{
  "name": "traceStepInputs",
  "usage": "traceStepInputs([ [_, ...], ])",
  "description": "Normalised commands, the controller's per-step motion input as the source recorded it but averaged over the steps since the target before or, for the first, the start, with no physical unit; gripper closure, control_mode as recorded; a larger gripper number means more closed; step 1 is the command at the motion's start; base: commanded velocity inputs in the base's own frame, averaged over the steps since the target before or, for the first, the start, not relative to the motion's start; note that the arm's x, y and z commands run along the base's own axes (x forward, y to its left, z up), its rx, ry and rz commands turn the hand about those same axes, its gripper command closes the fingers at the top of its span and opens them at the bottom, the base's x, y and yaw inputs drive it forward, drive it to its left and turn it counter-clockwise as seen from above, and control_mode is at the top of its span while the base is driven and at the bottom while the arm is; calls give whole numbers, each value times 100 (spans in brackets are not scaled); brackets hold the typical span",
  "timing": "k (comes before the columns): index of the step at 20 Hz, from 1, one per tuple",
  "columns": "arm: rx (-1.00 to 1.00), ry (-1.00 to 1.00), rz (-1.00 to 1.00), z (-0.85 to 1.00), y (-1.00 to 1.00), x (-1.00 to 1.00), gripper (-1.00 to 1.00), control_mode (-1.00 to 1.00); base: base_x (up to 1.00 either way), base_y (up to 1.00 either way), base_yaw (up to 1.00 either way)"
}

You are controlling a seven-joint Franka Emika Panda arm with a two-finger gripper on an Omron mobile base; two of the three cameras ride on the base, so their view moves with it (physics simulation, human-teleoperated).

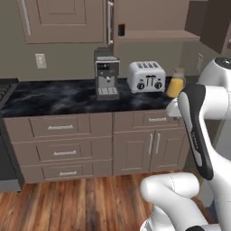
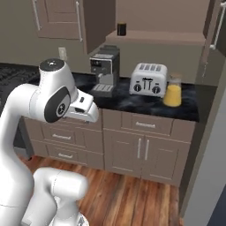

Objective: There is a tray on the dining counter. Grab the cup, mug, and pitcher and place them on the tray. The pitcher may be placed next to the tray if it cannot fit the tray.

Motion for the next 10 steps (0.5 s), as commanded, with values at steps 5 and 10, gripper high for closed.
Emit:
traceStepInputs([
  [5,0,0,0,0,0,0,-100,100,62,-55,0],
  [10,0,0,0,0,0,0,-100,100,73,-43,0],
])
